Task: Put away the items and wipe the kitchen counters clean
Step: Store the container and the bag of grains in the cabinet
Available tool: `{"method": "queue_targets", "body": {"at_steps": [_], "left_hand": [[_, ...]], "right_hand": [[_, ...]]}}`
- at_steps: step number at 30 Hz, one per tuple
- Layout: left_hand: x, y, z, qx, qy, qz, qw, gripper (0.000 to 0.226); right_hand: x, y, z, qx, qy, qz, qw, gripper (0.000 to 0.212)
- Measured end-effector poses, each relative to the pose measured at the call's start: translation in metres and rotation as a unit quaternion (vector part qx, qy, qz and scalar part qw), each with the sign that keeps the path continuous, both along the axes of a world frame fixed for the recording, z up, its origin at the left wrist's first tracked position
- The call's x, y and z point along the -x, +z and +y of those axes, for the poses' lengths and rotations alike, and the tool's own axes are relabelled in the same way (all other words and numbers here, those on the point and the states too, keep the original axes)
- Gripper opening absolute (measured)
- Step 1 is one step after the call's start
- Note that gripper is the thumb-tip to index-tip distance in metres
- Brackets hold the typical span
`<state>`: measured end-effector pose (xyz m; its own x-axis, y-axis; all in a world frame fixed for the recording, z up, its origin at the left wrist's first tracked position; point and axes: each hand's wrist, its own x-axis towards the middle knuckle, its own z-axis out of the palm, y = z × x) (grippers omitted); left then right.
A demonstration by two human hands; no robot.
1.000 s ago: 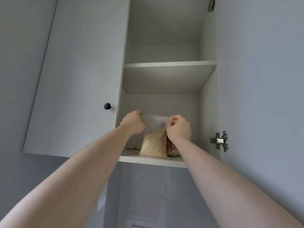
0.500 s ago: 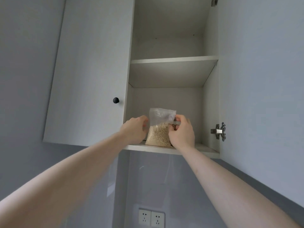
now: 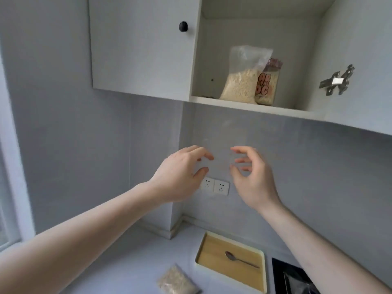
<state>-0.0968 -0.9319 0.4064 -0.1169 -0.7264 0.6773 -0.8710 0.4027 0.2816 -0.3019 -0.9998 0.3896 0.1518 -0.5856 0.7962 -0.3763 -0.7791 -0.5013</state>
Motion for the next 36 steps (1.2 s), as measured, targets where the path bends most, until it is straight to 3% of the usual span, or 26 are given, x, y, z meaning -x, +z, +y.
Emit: {"method": "queue_targets", "body": {"at_steps": [6,10,15,24,36], "left_hand": [[-0.019,-0.129,0.006,-0.160,0.034,0.020,0.986,0.025],[-0.024,-0.211,0.008,-0.267,0.069,0.059,0.959,0.026],[-0.036,-0.309,-0.004,-0.396,0.113,0.127,0.902,0.030],[-0.060,-0.428,-0.032,-0.543,0.186,0.137,0.807,0.046],[-0.093,-0.490,-0.117,-0.589,0.236,0.135,0.761,0.059]], "right_hand": [[0.012,-0.144,0.018,-0.202,0.004,0.093,0.975,0.036],[0.015,-0.234,0.030,-0.334,0.014,0.164,0.928,0.039],[0.002,-0.307,0.037,-0.454,0.031,0.221,0.862,0.041],[-0.026,-0.368,0.010,-0.516,0.040,0.315,0.796,0.055],[-0.047,-0.411,-0.051,-0.546,0.040,0.339,0.765,0.061]]}}
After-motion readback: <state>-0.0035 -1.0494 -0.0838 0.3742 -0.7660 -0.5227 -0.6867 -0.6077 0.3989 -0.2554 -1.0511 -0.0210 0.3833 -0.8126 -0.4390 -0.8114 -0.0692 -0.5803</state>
